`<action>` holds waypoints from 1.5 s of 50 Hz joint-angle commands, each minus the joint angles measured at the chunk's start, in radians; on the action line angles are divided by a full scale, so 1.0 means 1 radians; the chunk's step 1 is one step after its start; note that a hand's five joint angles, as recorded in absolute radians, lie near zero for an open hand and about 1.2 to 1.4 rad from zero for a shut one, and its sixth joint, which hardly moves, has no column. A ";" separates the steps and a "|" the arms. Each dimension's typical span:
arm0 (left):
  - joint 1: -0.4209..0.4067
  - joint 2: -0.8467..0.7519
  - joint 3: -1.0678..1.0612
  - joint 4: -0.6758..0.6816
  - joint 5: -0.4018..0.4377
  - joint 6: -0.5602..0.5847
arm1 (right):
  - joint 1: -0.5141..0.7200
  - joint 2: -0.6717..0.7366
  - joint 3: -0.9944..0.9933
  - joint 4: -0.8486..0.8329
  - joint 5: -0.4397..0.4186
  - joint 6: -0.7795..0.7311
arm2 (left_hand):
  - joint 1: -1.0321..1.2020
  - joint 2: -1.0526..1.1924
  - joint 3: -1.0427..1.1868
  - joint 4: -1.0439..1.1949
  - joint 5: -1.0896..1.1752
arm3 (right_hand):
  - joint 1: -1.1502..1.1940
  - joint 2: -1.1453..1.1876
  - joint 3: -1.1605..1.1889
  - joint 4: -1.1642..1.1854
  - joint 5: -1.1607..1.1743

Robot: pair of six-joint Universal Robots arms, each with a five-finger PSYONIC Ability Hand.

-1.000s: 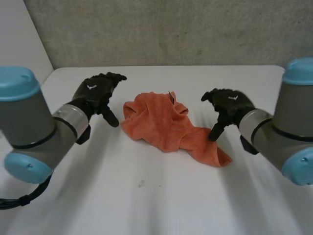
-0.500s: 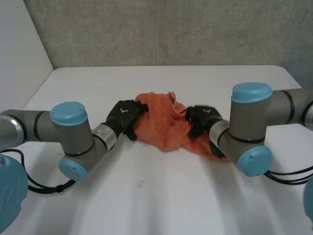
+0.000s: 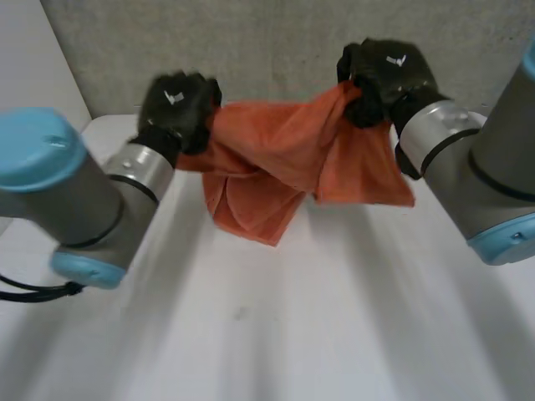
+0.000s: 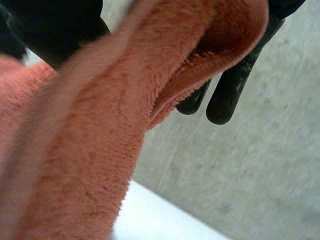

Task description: Fold the laundry

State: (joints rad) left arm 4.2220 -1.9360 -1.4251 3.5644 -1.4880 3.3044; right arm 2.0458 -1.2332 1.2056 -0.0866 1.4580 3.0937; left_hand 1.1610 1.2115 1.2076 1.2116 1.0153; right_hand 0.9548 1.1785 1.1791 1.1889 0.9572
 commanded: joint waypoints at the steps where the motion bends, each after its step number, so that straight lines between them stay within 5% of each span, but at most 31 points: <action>1: -0.054 0.316 -0.141 -0.016 0.003 -0.042 | -0.004 -0.043 -0.027 0.044 0.004 -0.046 | 0.235 0.185 0.189 0.185 0.206 | 0.441 0.218 0.217 0.207 0.265; 5: -0.066 0.431 -0.189 -0.033 0.003 -0.049 | -0.032 -0.043 -0.031 0.065 0.004 -0.046 | 0.235 0.185 0.189 0.185 0.206 | 0.441 0.218 0.217 0.207 0.265; 12: -0.077 0.385 -0.199 -0.033 0.002 -0.051 | -0.036 -0.020 -0.049 0.059 0.008 -0.046 | 0.235 0.185 0.189 0.185 0.206 | 0.441 0.218 0.217 0.207 0.265; 25: -0.091 -0.161 0.031 -0.030 0.006 -0.039 | -0.039 0.356 -0.244 0.097 0.084 -0.056 | 0.235 0.185 0.189 0.185 0.206 | 0.441 0.218 0.217 0.207 0.265; 28: -0.091 -0.261 0.089 -0.022 0.009 -0.034 | -0.039 0.431 -0.281 0.097 0.097 -0.055 | 0.018 -0.032 -0.028 -0.032 -0.010 | 0.441 0.218 0.217 0.207 0.265; 29: -0.089 -0.294 0.113 -0.018 0.008 -0.031 | -0.039 0.464 -0.303 0.096 0.102 -0.055 | -0.176 -0.227 -0.223 -0.227 -0.205 | 0.280 0.056 0.055 0.046 0.103; 30: -0.091 -0.316 0.141 -0.012 0.008 -0.025 | -0.039 0.492 -0.329 0.096 0.111 -0.055 | -0.335 -0.386 -0.382 -0.386 -0.364 | -0.146 -0.370 -0.371 -0.380 -0.323; 31: -0.091 -0.316 0.141 -0.012 0.008 -0.025 | -0.039 0.492 -0.330 0.096 0.111 -0.055 | -0.337 -0.387 -0.383 -0.387 -0.366 | -0.150 -0.374 -0.375 -0.385 -0.327; 32: -0.091 -0.322 0.155 -0.009 0.008 -0.022 | -0.039 0.512 -0.357 0.097 0.126 -0.055 | -0.502 -0.553 -0.549 -0.553 -0.531 | -0.598 -0.822 -0.822 -0.832 -0.775; 33: -0.091 -0.322 0.155 -0.009 0.008 -0.022 | -0.039 0.512 -0.357 0.097 0.127 -0.055 | -0.504 -0.555 -0.551 -0.555 -0.533 | -0.603 -0.826 -0.827 -0.837 -0.780; 35: -0.088 -0.301 0.153 -0.013 0.003 -0.023 | -0.039 0.499 -0.376 0.100 0.175 -0.053 | -0.939 -0.990 -0.986 -0.990 -0.968 | -0.780 -1.004 -1.005 -1.014 -0.957; 37: -0.088 -0.264 0.140 -0.019 0.000 -0.025 | -0.038 0.468 -0.365 0.100 0.195 -0.053 | -0.986 -1.037 -1.033 -1.037 -1.015 | -0.780 -1.004 -1.005 -1.014 -0.957; 45: -0.091 -0.003 -0.070 -0.030 -0.015 -0.035 | -0.027 0.206 -0.120 0.090 0.190 -0.049 | -0.974 -1.024 -1.021 -1.025 -1.003 | -0.780 -1.004 -1.005 -1.014 -0.957; 51: -0.105 0.155 -0.245 -0.065 -0.139 -0.106 | -0.026 0.078 0.156 0.093 0.061 -0.043 | -0.915 -0.966 -0.962 -0.966 -0.944 | -0.780 -1.004 -1.005 -1.014 -0.957; 57: -0.160 0.193 -0.308 -0.186 -0.241 -0.253 | -0.013 0.055 0.273 0.096 -0.005 -0.010 | -0.886 -0.936 -0.932 -0.936 -0.915 | -0.780 -1.004 -1.005 -1.014 -0.957; 63: -0.169 0.184 -0.319 -0.373 -0.258 -0.400 | 0.040 0.070 0.310 0.100 -0.030 0.169 | -0.898 -0.948 -0.944 -0.948 -0.926 | -0.780 -1.004 -1.005 -1.014 -0.957; 75: -0.172 0.105 -0.356 -0.404 -0.313 -0.459 | 0.092 0.265 0.217 0.076 -0.044 0.326 | -0.898 -0.948 -0.944 -0.948 -0.926 | -0.780 -1.004 -1.005 -1.014 -0.957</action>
State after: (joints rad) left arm 4.0499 -1.7922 -1.7686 3.1560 -1.7667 2.8509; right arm 2.1155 -1.0563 1.4838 0.0033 1.4079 3.3939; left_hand 0.2278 0.2293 0.2291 0.2303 0.0550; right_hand 0.2132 0.2197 0.2136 0.2330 0.0723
